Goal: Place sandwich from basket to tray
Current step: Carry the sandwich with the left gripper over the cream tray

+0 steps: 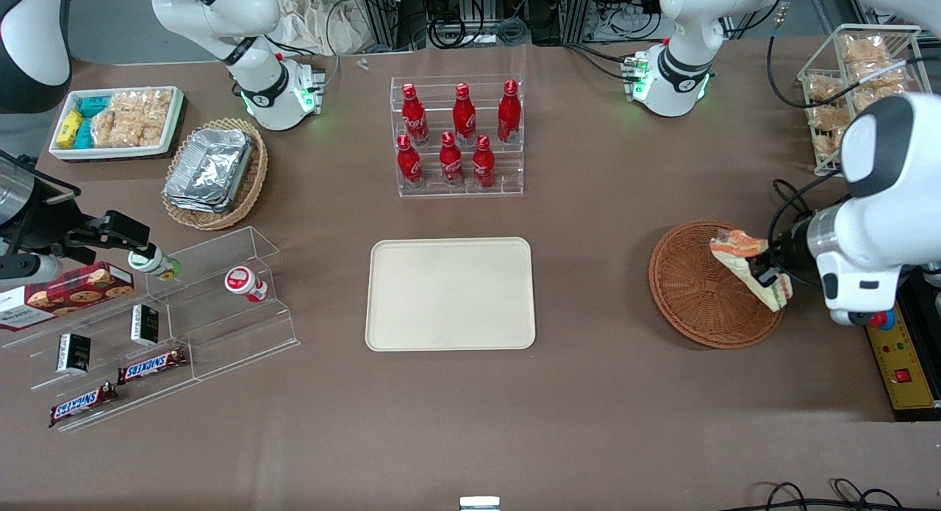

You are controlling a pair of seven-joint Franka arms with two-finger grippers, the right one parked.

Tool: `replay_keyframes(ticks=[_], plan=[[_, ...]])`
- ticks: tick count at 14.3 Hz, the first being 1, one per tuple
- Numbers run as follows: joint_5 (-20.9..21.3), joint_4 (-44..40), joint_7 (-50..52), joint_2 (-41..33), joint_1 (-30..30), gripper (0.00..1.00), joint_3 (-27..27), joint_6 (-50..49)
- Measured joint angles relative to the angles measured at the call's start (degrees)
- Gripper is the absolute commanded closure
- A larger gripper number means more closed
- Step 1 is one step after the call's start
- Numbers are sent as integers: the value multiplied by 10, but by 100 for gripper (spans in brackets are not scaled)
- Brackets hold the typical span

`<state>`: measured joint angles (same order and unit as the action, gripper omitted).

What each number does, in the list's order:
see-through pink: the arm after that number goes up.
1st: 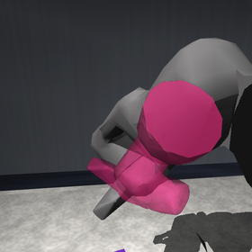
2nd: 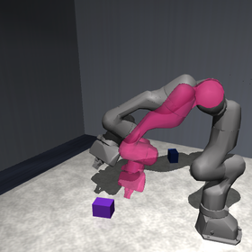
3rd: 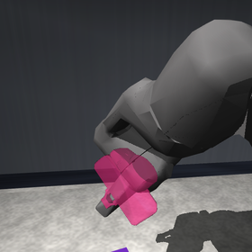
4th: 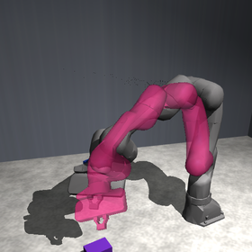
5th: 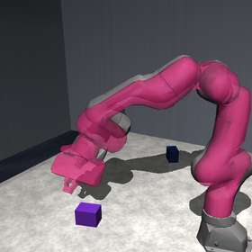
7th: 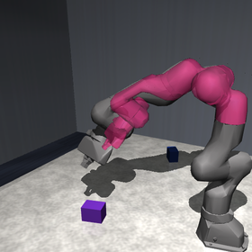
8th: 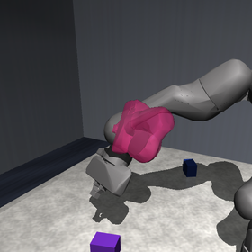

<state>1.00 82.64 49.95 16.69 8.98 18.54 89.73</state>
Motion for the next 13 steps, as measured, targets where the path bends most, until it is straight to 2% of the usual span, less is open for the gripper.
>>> replay_keyframes(ticks=[3, 5, 7, 11, 13], plan=[[-2, -19, -1, 2, -17, 100, 59, -4], [-5, -18, -6, 13, -45, 95, 85, 14], [-5, -15, -20, 41, -85, 100, 94, 54], [0, -4, -22, 141, -176, 100, 95, 191], [23, -3, -22, 192, -205, 100, 95, 232]])
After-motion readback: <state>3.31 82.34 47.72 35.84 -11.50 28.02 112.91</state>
